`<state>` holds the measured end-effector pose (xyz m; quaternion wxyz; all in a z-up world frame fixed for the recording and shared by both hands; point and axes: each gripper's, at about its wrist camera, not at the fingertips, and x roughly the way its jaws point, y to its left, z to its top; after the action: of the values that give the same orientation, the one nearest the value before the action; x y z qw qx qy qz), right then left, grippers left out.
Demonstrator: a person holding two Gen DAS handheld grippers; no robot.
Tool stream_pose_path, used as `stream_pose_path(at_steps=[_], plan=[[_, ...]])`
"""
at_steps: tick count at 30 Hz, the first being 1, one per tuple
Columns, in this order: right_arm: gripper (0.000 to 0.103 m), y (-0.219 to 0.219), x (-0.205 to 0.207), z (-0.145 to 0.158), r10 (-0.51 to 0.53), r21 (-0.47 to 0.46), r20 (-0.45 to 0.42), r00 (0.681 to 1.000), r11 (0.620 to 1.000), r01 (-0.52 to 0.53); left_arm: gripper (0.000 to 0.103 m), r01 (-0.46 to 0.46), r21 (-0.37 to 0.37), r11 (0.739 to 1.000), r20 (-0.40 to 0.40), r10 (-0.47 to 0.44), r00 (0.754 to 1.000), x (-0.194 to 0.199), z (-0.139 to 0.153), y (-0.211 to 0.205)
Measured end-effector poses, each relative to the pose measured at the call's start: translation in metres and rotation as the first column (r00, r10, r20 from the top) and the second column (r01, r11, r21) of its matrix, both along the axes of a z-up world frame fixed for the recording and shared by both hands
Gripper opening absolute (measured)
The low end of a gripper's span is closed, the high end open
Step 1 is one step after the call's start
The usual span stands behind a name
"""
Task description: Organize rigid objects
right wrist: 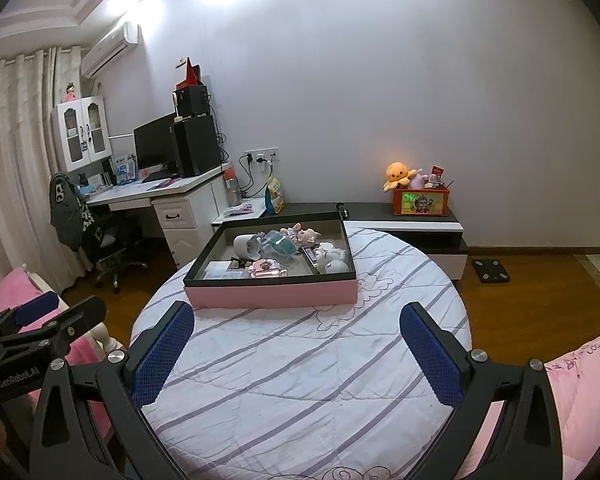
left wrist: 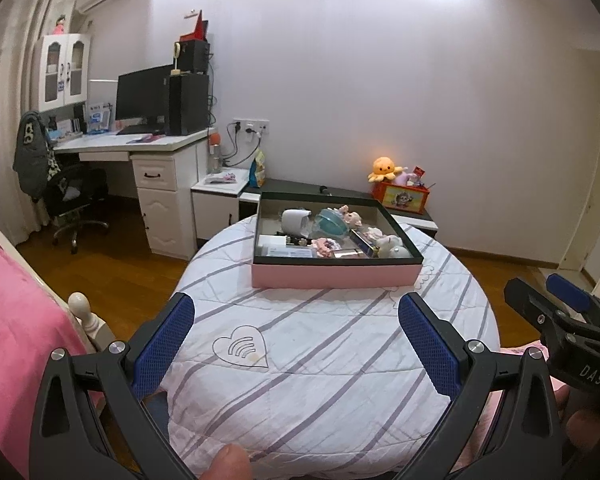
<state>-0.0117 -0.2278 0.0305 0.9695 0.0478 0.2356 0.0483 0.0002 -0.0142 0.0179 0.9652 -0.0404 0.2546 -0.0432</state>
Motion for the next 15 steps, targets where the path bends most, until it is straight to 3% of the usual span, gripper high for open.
stream_pose_path(at_steps=[15], plan=[[0.103,0.0061,-0.0032,0.0022,0.009,-0.01,0.002,1.0,1.0,-0.009,0.103,0.003,0.043,0.999,0.008,-0.003,1.0,-0.0024,0.0021,-0.0065]])
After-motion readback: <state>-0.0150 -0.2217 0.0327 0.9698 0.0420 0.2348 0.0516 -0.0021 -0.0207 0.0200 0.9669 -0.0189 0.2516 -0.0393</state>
